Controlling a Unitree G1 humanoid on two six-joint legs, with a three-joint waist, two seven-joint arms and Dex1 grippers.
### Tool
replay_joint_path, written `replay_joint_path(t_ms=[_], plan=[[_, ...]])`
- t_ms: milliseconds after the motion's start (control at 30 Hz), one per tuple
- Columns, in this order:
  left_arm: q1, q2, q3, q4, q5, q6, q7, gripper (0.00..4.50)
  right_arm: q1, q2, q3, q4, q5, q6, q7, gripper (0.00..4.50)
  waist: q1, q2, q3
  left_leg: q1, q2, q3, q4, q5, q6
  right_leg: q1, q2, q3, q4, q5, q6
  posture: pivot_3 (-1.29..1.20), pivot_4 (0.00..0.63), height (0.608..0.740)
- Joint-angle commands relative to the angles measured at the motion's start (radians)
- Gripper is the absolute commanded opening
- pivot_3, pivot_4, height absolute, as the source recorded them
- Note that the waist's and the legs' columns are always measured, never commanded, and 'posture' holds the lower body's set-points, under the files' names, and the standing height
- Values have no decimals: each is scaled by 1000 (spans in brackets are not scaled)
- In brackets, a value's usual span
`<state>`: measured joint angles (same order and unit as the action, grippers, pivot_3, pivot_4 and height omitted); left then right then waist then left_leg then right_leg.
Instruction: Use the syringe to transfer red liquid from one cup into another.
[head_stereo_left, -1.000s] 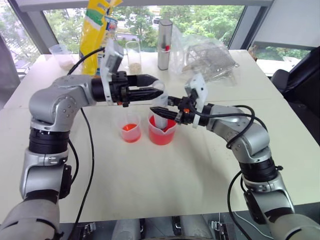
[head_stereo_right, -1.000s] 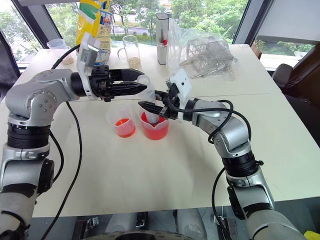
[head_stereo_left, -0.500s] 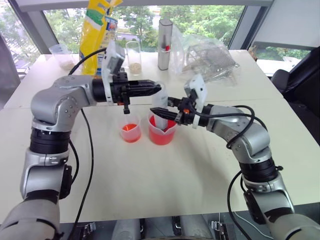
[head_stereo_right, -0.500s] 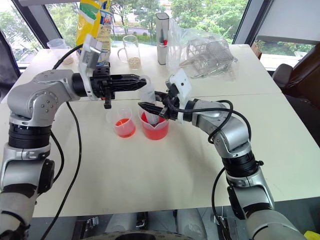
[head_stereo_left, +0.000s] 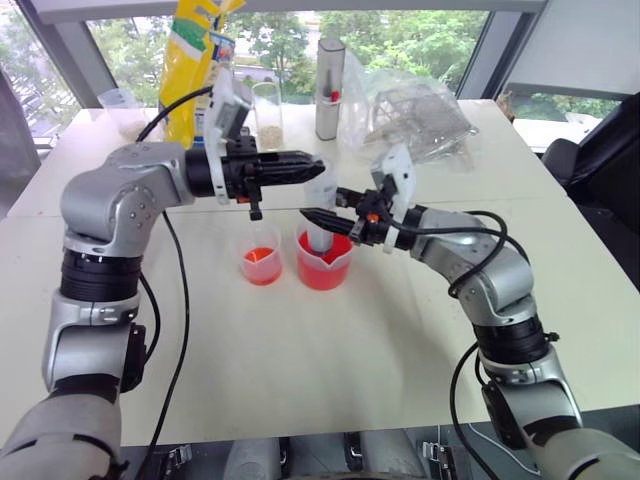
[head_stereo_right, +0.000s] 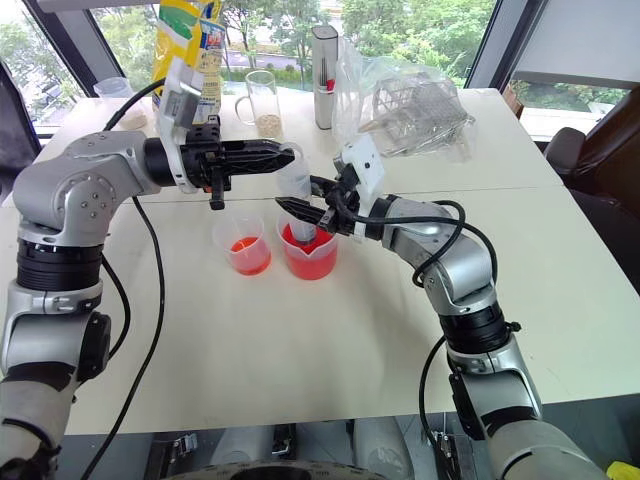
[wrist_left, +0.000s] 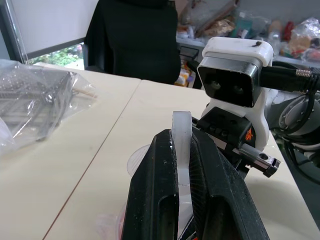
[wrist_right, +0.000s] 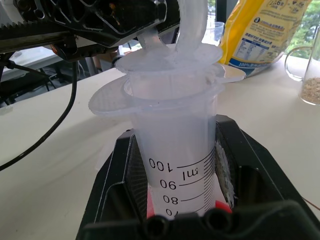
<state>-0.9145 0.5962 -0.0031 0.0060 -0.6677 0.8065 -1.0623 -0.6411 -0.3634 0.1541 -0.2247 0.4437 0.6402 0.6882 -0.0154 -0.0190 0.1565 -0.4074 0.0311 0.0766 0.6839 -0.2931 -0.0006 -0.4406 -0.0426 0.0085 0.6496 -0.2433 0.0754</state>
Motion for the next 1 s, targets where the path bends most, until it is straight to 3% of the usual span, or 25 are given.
replay_joint_path(t_ms=[33,1000], plan=[[-72,-4,69,-14,-32,-22,15,85,24,11,54,5,-10,4,30,1460,0,0,0,0,0,0,0,0,0,0,0,0,0,0,0,0,150,740],[-98,-22,74,-8,-27,-30,31,85,19,14,51,-20,-6,17,36,1460,0,0,0,0,0,0,0,0,0,0,0,0,0,0,0,0,150,740]])
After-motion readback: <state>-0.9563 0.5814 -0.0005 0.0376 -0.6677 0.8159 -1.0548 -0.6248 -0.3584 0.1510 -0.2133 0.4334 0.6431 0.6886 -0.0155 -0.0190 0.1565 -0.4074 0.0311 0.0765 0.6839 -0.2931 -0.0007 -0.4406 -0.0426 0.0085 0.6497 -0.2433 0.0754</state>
